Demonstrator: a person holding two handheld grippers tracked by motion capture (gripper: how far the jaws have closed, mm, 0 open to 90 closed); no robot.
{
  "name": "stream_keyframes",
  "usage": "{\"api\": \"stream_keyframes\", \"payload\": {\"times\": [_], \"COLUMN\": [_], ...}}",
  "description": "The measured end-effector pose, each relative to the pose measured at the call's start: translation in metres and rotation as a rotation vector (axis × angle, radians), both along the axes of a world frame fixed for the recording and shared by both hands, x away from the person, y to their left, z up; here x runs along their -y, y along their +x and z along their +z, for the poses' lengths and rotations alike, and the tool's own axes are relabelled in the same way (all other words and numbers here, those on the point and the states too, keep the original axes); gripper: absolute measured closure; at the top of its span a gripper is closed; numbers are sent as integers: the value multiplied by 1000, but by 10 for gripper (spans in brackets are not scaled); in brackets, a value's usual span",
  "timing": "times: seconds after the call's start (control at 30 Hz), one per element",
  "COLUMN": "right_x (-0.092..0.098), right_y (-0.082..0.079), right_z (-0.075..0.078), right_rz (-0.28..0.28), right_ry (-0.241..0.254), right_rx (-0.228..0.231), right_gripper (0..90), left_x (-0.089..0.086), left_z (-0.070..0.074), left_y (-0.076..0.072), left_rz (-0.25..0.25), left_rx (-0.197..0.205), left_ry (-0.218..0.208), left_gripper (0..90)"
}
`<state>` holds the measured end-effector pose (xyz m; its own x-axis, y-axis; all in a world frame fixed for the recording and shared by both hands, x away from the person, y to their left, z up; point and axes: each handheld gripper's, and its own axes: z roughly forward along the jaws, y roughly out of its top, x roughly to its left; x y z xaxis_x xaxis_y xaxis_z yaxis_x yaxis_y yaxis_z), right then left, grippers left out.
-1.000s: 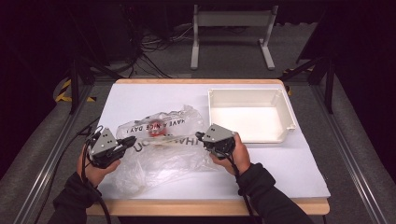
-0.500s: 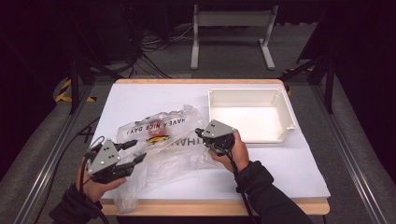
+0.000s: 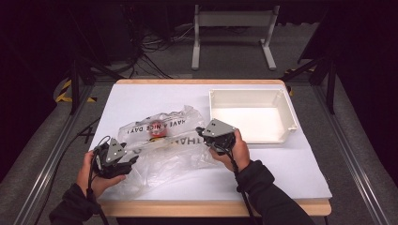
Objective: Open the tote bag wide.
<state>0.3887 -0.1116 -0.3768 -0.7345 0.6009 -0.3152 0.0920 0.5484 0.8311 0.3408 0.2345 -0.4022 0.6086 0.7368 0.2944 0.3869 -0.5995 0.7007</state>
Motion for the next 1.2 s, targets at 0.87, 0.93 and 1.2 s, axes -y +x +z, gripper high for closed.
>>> {"api": "stream_keyframes", "payload": {"times": [0.87, 0.93, 1.2], "right_x": [-25, -23, -8], "right_y": [31, 32, 7], "right_z": [18, 20, 48], "right_rz": [-52, -43, 113], "right_ry": [0, 7, 66], "right_rx": [11, -2, 13], "right_gripper": [677, 604, 551], "left_x": [-16, -18, -14], "left_z": [10, 10, 19], "left_y": [49, 51, 46], "left_rz": [7, 3, -10], "left_rx": [-2, -6, 4], "left_ry": [-69, -70, -81], "left_gripper": [874, 881, 887]}}
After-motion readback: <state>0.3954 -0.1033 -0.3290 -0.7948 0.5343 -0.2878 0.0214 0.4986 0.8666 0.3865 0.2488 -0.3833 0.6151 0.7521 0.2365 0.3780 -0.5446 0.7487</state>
